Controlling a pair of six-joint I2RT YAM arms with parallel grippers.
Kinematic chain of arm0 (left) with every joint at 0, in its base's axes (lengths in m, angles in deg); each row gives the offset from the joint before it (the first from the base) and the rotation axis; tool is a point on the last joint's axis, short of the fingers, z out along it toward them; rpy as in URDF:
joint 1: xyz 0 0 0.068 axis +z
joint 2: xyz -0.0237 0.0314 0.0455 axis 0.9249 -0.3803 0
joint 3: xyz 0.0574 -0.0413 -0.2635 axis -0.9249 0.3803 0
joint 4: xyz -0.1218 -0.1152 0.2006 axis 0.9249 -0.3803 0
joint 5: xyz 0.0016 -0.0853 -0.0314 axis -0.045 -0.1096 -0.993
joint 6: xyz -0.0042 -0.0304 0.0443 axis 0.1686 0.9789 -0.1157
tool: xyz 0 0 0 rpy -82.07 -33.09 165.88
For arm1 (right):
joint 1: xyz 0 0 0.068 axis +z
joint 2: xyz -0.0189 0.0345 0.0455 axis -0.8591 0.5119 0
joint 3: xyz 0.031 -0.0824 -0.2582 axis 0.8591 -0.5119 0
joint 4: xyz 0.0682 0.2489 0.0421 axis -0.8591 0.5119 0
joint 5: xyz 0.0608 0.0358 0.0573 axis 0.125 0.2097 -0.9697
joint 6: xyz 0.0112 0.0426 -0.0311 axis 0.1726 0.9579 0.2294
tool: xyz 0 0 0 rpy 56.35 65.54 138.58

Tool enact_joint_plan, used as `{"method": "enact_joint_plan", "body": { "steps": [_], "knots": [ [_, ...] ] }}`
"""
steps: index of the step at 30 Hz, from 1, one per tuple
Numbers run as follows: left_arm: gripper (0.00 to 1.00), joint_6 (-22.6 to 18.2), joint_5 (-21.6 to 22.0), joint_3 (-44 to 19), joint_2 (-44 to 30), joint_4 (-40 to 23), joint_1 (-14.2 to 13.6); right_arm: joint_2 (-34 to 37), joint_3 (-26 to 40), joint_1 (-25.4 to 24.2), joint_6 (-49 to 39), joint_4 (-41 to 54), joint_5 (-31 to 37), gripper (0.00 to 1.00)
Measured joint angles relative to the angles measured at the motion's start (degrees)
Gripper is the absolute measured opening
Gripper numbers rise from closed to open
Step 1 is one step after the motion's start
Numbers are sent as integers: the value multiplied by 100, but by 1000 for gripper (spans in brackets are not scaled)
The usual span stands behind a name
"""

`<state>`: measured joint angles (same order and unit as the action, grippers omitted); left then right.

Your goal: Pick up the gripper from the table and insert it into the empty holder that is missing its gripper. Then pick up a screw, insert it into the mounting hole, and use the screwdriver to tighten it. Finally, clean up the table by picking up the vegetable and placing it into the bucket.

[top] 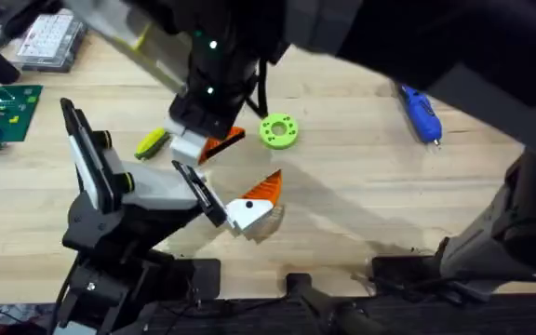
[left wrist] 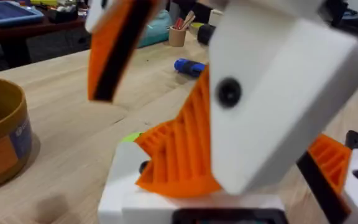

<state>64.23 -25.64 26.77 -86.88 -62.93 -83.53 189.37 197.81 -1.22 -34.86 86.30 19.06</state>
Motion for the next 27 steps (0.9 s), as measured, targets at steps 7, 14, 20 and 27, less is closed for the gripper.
{"method": "enact_joint_plan", "body": {
  "steps": [7,14,20,27],
  "knots": [
    [987,-6,23,0,0,4,0,0,30,-57,-1,0,81,996],
    [984,-45,25,0,0,5,0,0,55,-47,-2,19,96,996],
    [237,-24,120,0,0,5,11,0,87,-14,-6,101,46,994],
    [19,-180,56,0,13,9,-1,2,86,68,-4,74,-36,996]
  ]
}}
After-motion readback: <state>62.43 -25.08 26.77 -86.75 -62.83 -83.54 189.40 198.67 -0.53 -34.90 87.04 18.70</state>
